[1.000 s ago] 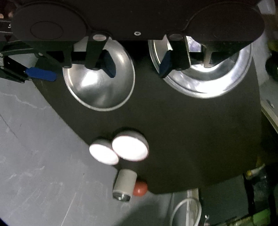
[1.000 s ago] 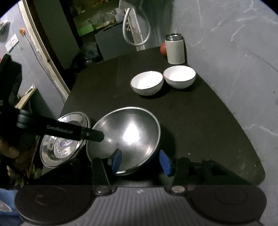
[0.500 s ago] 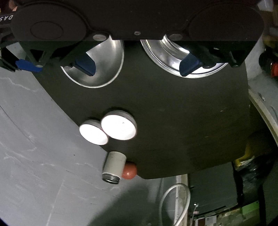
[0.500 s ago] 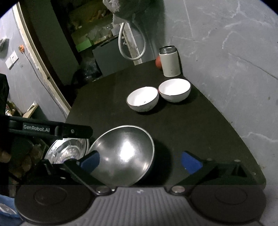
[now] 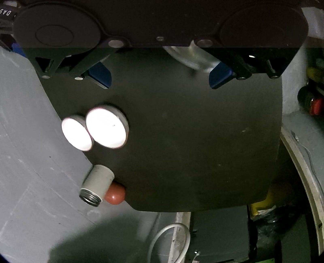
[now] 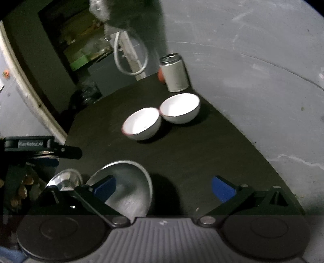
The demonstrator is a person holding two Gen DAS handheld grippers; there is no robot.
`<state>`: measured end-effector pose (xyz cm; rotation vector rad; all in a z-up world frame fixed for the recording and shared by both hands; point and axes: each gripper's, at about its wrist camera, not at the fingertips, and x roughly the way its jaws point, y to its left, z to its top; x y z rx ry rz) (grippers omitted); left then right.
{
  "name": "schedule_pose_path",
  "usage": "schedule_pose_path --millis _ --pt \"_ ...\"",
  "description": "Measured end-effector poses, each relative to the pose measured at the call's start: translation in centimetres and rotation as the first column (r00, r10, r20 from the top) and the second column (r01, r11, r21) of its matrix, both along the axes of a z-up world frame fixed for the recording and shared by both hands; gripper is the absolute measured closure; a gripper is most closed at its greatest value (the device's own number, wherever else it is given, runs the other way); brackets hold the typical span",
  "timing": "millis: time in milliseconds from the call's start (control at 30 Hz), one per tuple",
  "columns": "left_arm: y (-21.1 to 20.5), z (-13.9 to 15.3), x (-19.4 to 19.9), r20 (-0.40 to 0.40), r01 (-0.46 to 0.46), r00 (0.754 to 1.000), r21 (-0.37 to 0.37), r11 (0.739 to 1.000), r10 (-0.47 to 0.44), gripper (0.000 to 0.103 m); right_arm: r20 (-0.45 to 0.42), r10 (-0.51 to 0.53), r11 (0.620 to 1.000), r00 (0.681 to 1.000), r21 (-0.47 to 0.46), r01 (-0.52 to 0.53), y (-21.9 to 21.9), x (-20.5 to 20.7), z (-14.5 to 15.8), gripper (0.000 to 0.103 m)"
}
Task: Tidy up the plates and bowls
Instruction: 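Move the left gripper to the nearer red-rimmed white bowl, then close the left gripper on the white bowl rim and lift it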
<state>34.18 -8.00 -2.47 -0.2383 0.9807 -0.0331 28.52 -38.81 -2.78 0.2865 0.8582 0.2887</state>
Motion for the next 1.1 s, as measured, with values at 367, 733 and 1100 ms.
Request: schedule_pose_path --millis 367,733,1100 --pt "-2.2 -1.4 8.0 0.033 0.019 0.999 0.021 1.0 -0.02 0.001 -0.014 -0.04 0.998 0.999 0.041 0.04 1.0 6.6 -0.8 0.0" --pt "-2.9 -3.9 13.3 -0.05 0.114 0.992 0.02 0.993 -0.113 0.001 -0.046 -0.019 0.996 0.999 0.09 0.023 1.8 11.2 -2.9 0.004" --pt "-4.5 -4.6 13.7 -0.051 0.188 0.981 0.041 0.981 -0.186 0.013 -0.071 -0.005 0.991 0.997 0.137 0.015 2.4 12.9 -4.0 0.026"
